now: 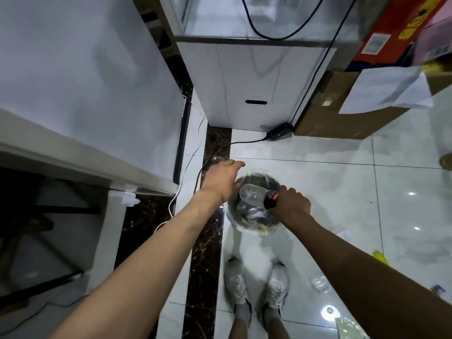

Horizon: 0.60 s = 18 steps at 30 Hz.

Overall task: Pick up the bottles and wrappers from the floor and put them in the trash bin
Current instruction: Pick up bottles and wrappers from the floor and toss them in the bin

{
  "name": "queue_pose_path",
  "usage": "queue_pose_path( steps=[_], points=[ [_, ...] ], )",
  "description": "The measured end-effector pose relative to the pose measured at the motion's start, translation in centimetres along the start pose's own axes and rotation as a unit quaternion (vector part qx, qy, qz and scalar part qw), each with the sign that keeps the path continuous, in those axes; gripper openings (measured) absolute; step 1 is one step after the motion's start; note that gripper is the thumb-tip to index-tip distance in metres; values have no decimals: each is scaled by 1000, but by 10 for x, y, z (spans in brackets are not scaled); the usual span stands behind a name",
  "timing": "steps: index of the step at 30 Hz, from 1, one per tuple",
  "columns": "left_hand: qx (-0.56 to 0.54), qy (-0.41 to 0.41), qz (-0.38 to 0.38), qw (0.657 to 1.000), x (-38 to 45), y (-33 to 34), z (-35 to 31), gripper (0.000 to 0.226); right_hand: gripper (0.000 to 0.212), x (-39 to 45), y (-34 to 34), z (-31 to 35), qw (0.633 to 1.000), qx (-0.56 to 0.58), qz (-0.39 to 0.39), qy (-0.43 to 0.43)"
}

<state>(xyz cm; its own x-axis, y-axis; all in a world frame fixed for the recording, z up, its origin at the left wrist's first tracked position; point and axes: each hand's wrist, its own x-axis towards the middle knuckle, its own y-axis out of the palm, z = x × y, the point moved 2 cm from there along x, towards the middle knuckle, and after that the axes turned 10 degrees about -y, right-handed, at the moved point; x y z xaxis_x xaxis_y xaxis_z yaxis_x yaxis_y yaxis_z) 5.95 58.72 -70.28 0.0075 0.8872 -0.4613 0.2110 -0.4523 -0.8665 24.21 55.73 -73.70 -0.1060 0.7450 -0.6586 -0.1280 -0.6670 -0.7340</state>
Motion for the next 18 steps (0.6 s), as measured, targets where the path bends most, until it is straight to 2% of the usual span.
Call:
queue_pose_path(
  steps=[4,10,13,18],
  points=[
    [-10,-11,-14,1000,11,-7,-3,53,56,12,-8,9,1000,15,-13,-24],
    [-13,-45,-27,999,10,-32,-13,45,33,20,-56,31,990,94,-39,-101],
    [-23,-67,-32,997,4,-50,-18,40,30,11,-81,37,982,136,-38,-126],
    [-25,-49,-83,995,-16,-100,-40,36,27,-25,-137,45,971,156,-67,-168]
  ],
)
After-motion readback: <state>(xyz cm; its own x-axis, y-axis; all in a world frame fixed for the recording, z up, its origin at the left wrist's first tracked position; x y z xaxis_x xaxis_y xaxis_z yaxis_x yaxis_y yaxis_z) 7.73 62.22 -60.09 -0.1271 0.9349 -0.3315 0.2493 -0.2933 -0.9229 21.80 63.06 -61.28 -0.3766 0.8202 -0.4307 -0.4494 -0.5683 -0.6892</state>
